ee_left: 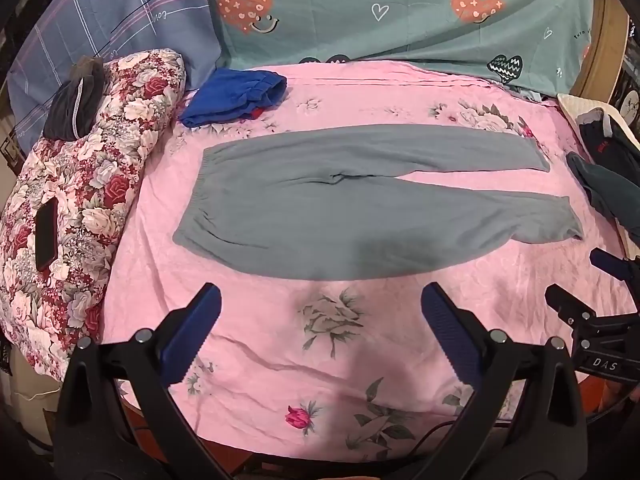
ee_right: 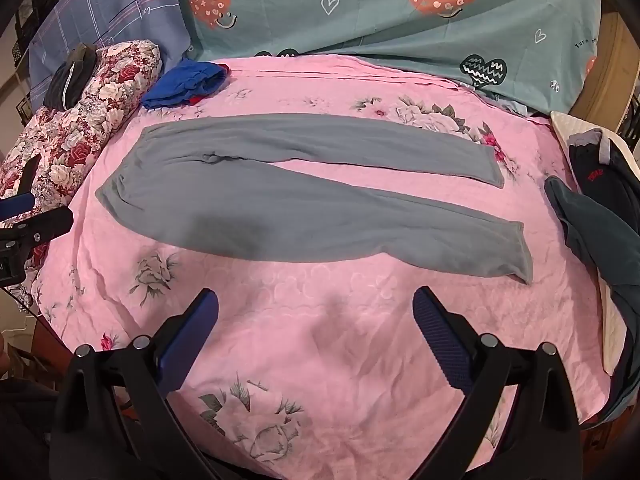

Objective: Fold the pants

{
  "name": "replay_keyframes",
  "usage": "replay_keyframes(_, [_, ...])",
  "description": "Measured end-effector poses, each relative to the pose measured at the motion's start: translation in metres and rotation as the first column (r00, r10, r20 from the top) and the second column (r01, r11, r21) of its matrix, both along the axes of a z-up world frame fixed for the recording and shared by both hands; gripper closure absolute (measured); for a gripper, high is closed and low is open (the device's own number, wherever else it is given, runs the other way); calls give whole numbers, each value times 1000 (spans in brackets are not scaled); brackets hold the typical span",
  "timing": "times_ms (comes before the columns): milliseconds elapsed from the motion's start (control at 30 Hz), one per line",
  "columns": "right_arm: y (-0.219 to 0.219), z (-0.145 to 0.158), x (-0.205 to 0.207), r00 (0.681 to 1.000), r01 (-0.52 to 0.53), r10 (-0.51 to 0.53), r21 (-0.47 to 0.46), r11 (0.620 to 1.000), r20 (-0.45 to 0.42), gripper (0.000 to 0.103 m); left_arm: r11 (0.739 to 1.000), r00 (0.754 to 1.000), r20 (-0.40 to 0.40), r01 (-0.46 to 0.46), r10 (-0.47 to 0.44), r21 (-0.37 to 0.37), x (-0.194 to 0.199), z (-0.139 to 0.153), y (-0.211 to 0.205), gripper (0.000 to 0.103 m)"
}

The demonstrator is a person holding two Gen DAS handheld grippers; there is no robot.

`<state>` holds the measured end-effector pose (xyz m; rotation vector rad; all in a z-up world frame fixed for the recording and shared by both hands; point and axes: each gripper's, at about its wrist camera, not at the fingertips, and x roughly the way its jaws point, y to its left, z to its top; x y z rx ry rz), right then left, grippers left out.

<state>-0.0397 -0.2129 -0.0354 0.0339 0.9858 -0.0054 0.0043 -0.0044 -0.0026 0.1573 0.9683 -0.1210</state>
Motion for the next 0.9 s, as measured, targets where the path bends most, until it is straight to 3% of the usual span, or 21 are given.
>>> replay_keyframes(900, [0, 1, 14, 1000, 1, -1, 2, 1000, 11, 4, 1000, 1000, -6, 3, -3, -13, 15, 4, -5, 2])
